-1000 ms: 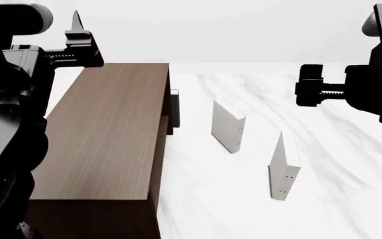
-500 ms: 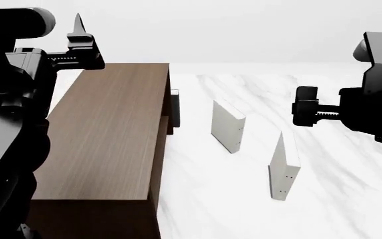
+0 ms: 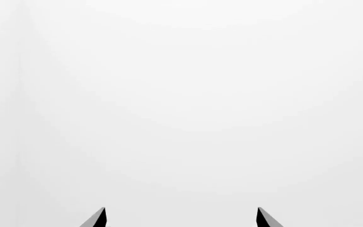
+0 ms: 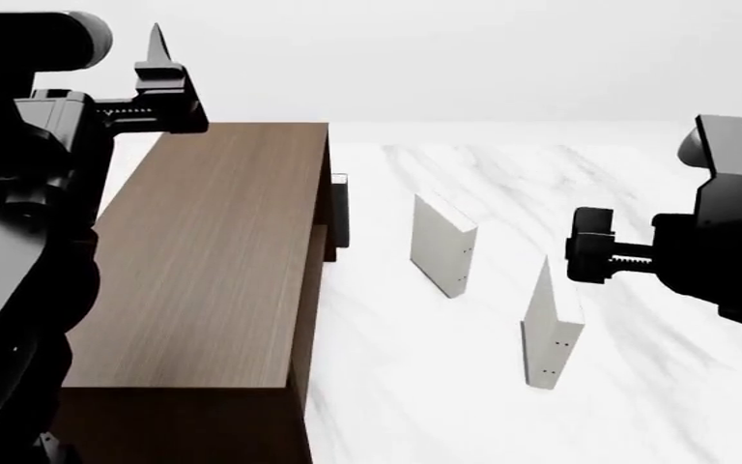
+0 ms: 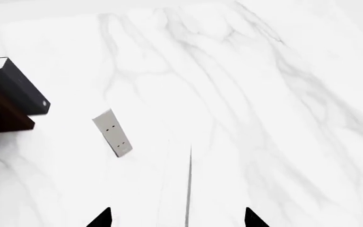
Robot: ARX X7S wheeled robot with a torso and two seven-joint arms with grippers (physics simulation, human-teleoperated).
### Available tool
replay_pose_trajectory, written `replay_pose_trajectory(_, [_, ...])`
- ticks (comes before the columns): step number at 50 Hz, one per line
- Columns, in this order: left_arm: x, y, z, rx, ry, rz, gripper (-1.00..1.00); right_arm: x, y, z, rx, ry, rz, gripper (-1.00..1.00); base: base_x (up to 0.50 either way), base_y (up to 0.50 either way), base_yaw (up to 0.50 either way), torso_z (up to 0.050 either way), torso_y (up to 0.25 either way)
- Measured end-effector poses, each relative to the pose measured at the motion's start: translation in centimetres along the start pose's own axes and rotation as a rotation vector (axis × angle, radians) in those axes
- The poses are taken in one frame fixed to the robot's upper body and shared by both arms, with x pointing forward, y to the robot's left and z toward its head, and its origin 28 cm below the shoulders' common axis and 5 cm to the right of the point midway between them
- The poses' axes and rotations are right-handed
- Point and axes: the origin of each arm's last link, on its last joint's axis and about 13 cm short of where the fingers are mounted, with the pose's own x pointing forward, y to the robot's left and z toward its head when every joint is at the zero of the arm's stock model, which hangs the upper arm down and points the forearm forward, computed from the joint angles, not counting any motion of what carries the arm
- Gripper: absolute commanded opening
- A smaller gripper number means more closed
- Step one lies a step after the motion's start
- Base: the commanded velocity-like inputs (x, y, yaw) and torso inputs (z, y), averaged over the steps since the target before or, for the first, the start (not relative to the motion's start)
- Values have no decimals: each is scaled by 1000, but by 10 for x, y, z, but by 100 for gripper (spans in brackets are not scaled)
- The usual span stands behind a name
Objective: Pick up the book on the right and place it under the cabinet shelf.
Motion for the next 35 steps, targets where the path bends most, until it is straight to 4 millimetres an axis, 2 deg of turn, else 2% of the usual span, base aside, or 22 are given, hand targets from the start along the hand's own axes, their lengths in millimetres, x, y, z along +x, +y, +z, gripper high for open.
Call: replay_pose_trajectory(35, [0, 0, -1, 2, 1, -5, 100, 21, -8, -18, 26, 18, -5, 100, 0, 0, 0, 0, 0])
